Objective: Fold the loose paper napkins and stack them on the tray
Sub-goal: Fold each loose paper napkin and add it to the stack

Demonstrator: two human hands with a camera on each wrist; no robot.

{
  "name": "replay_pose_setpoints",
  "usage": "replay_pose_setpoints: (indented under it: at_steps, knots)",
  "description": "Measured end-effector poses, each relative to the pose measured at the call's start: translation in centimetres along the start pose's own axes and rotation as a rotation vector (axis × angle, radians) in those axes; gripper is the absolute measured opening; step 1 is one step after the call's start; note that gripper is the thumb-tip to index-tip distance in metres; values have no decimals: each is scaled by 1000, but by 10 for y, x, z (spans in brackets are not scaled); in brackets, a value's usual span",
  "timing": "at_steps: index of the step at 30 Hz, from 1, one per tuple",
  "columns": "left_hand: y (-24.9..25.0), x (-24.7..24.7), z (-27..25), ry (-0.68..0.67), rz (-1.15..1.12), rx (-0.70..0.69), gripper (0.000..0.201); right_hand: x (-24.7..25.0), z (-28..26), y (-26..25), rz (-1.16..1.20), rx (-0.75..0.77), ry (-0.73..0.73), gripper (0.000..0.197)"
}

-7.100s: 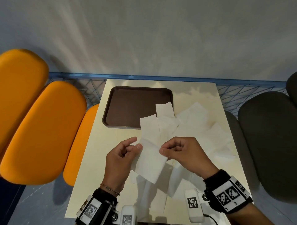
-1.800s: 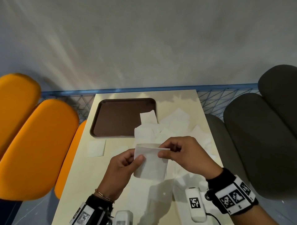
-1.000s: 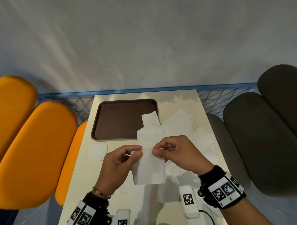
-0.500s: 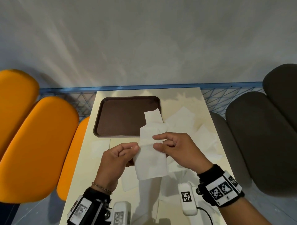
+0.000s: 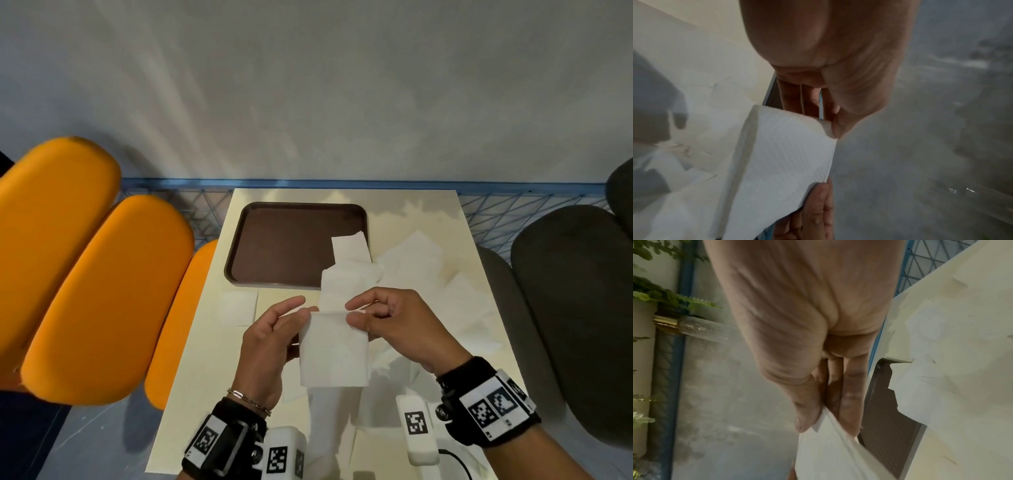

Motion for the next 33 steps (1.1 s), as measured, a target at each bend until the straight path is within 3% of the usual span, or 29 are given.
replay_pose_setpoints:
  at_steps: [3, 6, 9, 12, 15, 18, 23, 27, 30, 32, 33]
  knots:
    - [-5, 0, -3, -39, 76, -25, 28, -12, 1, 14, 13, -97, -124, 34]
    - [-10, -5, -7, -135, 195, -40, 33, -26, 1, 28, -33, -155, -227, 28]
    - [-15, -1, -8, -109, 229, -58, 36, -32, 3, 35, -72, -120, -224, 9]
    - [-30, 11, -9, -67, 228, 19, 43, -29, 7, 43, 6, -111, -150, 10]
    - [-44, 22, -15, -64, 291, 54, 18, -28, 10, 53, 60, -133, -116, 18]
    - [-55, 42, -21, 67, 177, 68, 11, -32, 11, 64, 34, -156, -117, 16]
    - [-88, 68, -31, 264, -14, 177, 17, -57, 17, 81, 107, -195, -105, 9]
    - [-89, 104, -28, 438, 10, 106, 9, -79, 29, 90, 54, -222, -151, 10]
    - [-87, 125, -13, 436, 63, 61, 31, -93, 42, 96, 70, -258, -129, 11]
    - [-88, 123, 3, 274, 119, 61, 63, -107, 50, 97, 79, -282, -159, 16]
    - [-88, 120, 11, 195, 154, 70, 67, -116, 54, 98, 68, -292, -193, 18]
Point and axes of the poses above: each hand's wrist, its own z-axis towards the middle knuckle, its own x-axis out of the back of the hand, y = z × x, the point moved 8 cm from there along z, towards the middle knuckle
